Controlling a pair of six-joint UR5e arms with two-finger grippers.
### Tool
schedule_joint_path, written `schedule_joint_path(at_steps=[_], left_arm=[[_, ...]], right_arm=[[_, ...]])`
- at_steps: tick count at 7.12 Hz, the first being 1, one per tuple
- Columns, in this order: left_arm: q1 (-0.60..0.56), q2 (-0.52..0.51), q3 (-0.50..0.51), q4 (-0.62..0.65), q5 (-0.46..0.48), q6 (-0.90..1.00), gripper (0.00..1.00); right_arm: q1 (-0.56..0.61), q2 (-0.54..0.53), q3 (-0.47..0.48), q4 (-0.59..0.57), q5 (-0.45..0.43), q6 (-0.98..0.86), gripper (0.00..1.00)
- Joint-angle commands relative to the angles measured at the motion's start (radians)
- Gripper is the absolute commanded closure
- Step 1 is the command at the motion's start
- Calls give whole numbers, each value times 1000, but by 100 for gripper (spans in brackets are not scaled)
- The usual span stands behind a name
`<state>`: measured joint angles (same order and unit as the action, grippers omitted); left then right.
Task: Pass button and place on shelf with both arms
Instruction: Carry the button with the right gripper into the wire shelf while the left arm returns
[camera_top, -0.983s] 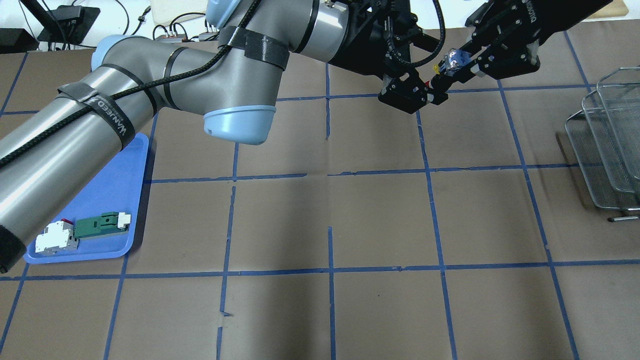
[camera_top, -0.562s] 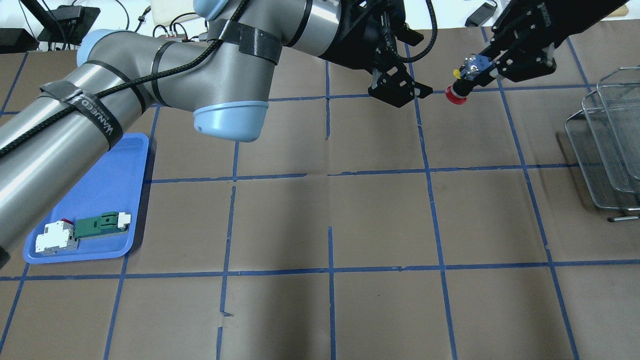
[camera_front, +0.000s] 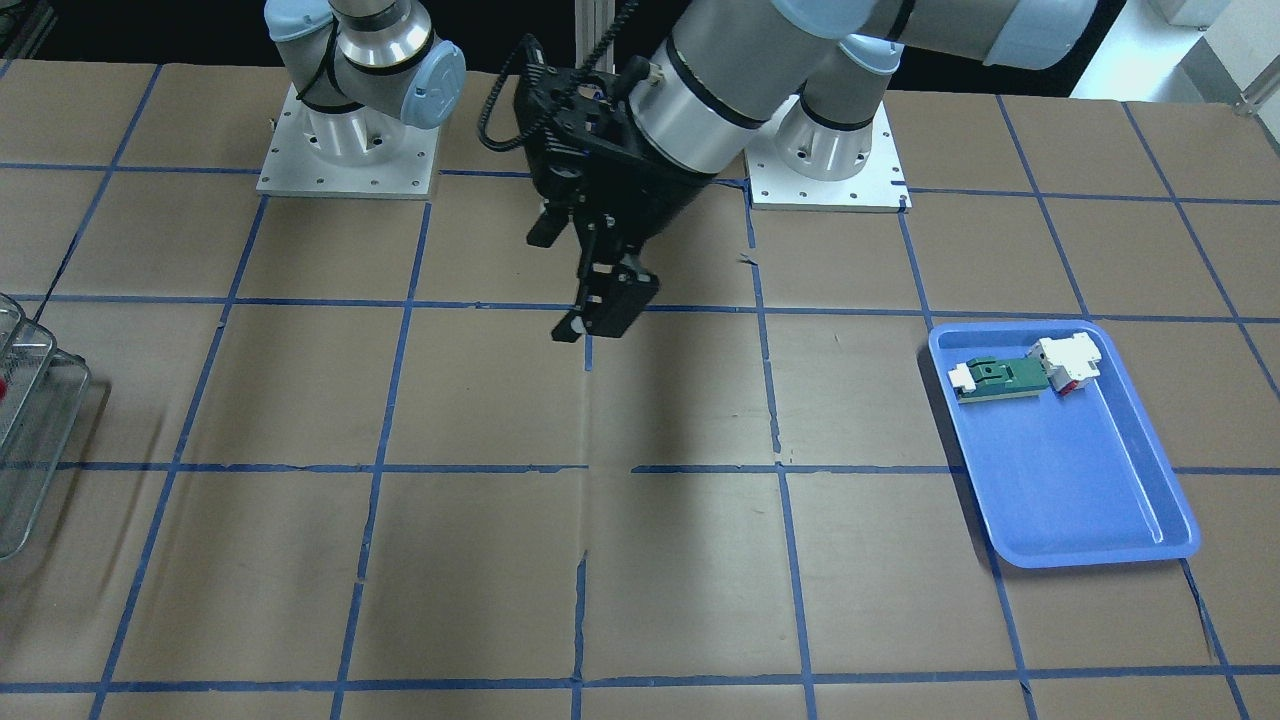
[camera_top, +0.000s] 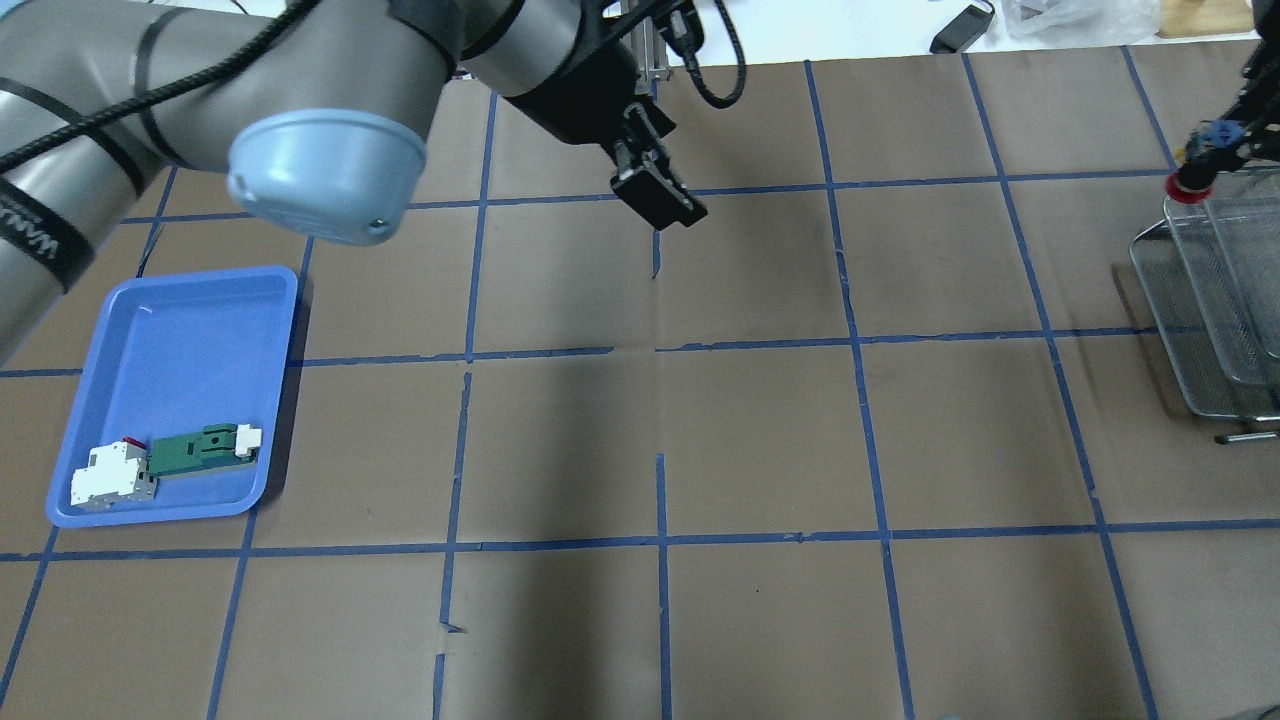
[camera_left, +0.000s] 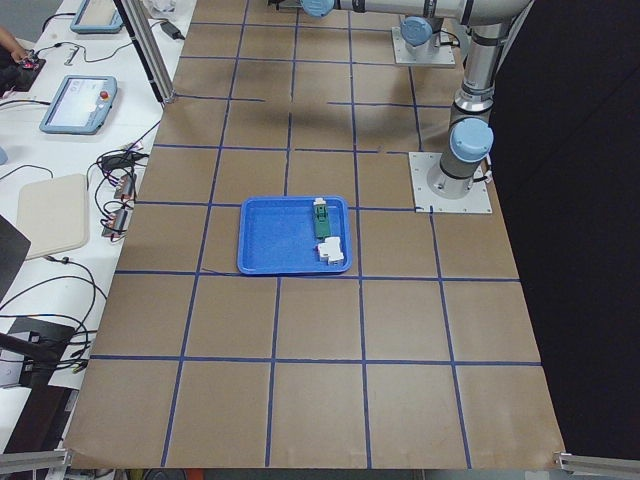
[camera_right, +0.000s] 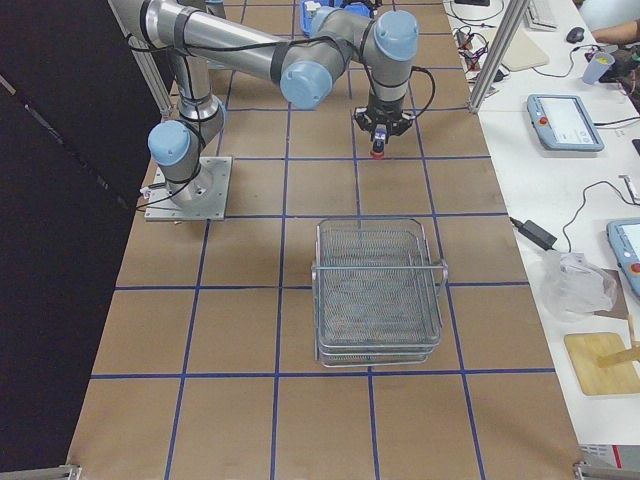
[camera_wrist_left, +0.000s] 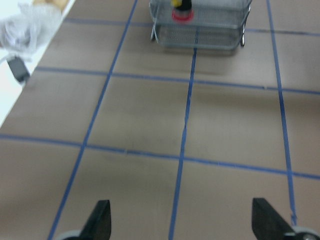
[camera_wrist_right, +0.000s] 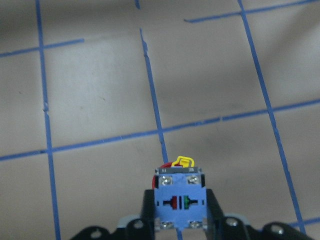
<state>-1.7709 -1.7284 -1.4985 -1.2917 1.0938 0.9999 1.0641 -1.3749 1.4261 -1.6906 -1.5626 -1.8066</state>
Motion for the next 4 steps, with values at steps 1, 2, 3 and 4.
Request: schedule_joint_path(at_steps=[1, 2, 3, 4], left_arm=[[167, 47, -6, -199, 21, -7, 0], [176, 59, -8, -204, 26, -13, 0], [174, 68, -11, -202, 120, -67, 0], [177, 90, -23, -207, 237, -136, 0]], right_arm=[[-24, 62, 2, -151, -242, -7, 100], [-24, 97, 7, -162, -326, -7, 100], [-24, 114, 8, -164, -376, -7, 100], [-24, 137, 11, -175, -411, -20, 100]])
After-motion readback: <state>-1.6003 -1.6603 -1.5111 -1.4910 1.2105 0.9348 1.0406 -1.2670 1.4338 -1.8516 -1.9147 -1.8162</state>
